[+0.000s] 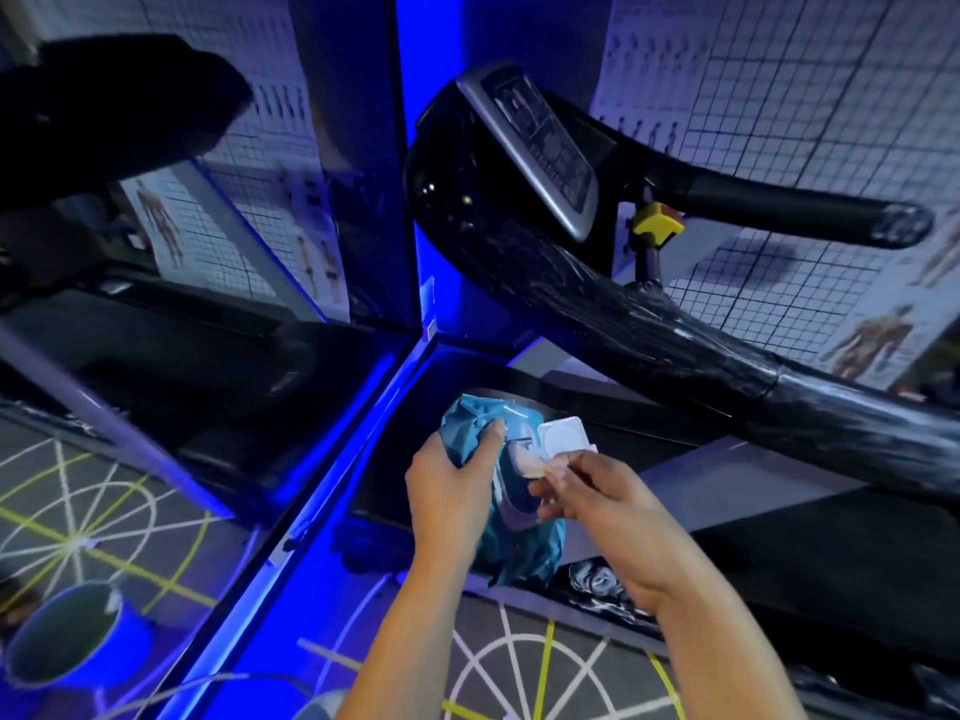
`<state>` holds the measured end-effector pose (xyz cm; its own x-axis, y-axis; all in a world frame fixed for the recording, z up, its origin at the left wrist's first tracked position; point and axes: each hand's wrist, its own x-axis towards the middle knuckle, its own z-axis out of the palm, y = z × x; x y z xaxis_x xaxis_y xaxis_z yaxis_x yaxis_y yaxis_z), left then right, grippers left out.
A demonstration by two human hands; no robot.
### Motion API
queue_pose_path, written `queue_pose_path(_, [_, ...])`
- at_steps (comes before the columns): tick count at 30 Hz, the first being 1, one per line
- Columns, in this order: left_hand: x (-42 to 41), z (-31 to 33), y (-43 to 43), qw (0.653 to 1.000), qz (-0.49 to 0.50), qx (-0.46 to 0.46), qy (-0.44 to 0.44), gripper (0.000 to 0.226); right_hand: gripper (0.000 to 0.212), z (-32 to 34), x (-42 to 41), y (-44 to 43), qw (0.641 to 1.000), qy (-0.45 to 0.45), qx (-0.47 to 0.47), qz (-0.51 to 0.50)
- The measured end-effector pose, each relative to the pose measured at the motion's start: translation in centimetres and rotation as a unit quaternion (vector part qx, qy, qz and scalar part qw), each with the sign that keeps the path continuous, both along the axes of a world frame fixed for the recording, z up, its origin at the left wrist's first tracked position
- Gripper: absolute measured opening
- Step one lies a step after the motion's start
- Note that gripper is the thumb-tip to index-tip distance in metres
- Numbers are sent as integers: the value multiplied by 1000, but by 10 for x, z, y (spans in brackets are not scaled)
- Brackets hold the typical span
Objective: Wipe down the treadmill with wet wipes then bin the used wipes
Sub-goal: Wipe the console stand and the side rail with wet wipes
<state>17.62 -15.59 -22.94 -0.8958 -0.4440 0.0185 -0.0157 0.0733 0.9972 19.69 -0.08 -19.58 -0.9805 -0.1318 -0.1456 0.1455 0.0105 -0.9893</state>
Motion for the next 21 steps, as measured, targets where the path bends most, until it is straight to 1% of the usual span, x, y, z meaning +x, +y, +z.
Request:
queue_pose_path(3, [3, 2, -6, 1000, -5, -9, 10, 17, 18, 2, -1, -6, 999, 16, -47, -13])
queue_pose_path(5, [3, 4, -10, 1000, -19, -2, 6, 17, 14, 6, 0, -10, 998, 48, -31, -17])
queue_pose_path(7, [2, 6, -13, 999, -21, 27, 11, 15, 11, 11, 1, -15, 997, 70, -11, -6])
queue_pose_path(9, [2, 8, -14, 998, -15, 53, 13, 11, 14, 14, 2, -21, 998, 64, -15, 5])
queue_pose_path(11, [3, 8, -16, 997, -18, 77, 11, 10, 22, 14, 2, -28, 998, 33, -42, -14])
queue_pose_path(12, [4, 8, -17, 996, -23, 87, 9, 11, 23, 14, 2, -30, 998, 19, -47, -29])
queue_pose_path(13, [5, 7, -19, 996, -26, 90, 7, 12, 20, 12, 2, -32, 999, 11, -37, -36])
queue_pose_path(16, [7, 5, -23, 997, -19, 81, -3, 15, 9, 5, 5, -38, 999, 16, 42, -31])
queue_pose_path(19, [8, 5, -26, 997, -22, 79, -6, 13, 10, 0, 6, -46, 991, 37, 116, -56])
queue_pose_path(21, [8, 5, -25, 996, -25, 80, -7, 13, 7, -1, 7, -50, 984, 65, 142, -87])
